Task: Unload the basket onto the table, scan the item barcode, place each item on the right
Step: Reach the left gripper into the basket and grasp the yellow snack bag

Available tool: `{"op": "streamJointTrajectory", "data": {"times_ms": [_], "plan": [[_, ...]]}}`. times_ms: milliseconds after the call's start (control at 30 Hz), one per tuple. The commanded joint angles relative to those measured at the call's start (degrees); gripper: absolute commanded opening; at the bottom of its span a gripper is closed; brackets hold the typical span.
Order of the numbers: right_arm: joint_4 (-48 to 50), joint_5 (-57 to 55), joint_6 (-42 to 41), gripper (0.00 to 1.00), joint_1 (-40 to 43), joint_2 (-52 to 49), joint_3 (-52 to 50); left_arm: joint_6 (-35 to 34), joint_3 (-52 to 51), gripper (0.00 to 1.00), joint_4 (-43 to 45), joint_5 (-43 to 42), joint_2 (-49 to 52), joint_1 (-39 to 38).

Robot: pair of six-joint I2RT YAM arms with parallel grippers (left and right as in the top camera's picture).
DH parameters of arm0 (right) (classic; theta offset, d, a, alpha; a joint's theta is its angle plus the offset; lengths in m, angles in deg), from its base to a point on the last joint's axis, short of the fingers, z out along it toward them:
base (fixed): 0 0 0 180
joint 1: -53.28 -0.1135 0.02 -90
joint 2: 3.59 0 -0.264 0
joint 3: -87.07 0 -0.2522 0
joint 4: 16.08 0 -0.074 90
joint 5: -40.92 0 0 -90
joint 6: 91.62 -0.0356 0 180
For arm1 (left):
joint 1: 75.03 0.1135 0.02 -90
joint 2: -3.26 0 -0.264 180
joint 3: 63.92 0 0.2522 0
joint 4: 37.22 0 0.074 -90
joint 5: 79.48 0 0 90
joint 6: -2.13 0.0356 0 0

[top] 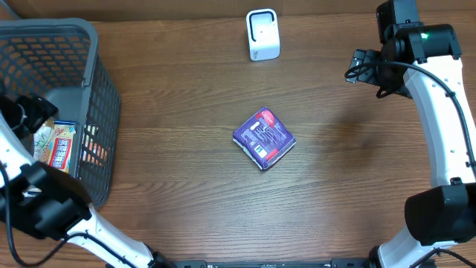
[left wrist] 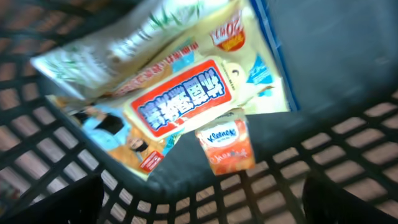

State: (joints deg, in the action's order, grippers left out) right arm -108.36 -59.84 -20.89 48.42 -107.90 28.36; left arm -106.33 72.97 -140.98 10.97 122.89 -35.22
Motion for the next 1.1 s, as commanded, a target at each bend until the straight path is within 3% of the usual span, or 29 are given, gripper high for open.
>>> {"op": "streamJointTrajectory", "data": {"times_ms": [0,333,500,767,800,867,967,1033,1067], "plan": [[0.28,-0.57,-0.28,1.0,0.11,0.15,0.44,2.27,-3.93,0.93,1.46,0.07,2.56,-1.36],[0.28,-0.57,-0.28,1.0,0.11,0.15,0.44,2.21,-19.19,0.94,11.96,6.69,2.62,-4.61],[0.28,-0.57,-0.28,1.0,0.11,0.15,0.44,2.21,-21.44,1.0,15.58,9.55,2.62,-4.44],[0.28,-0.57,-0.28,1.0,0.11,0.15,0.44,2.19,-24.3,0.98,21.97,13.51,2.62,-3.82],[0.28,-0.57,-0.28,1.0,0.11,0.15,0.44,2.19,-24.87,0.96,22.86,13.51,2.62,-3.82],[0.28,-0.57,-0.28,1.0,0.11,0.15,0.44,2.19,-26.86,0.77,24.81,13.51,2.62,-3.82],[0.28,-0.57,-0.28,1.0,0.11,0.15,0.44,2.21,-29.33,0.61,26.25,13.53,2.62,-3.82],[0.28,-0.57,-0.28,1.0,0.11,0.15,0.44,2.25,-29.66,0.37,26.16,13.55,2.62,-3.82],[0.26,-0.57,-0.28,1.0,0.11,0.15,0.44,2.49,-29.27,0.16,25.81,13.55,2.49,-3.82]]}}
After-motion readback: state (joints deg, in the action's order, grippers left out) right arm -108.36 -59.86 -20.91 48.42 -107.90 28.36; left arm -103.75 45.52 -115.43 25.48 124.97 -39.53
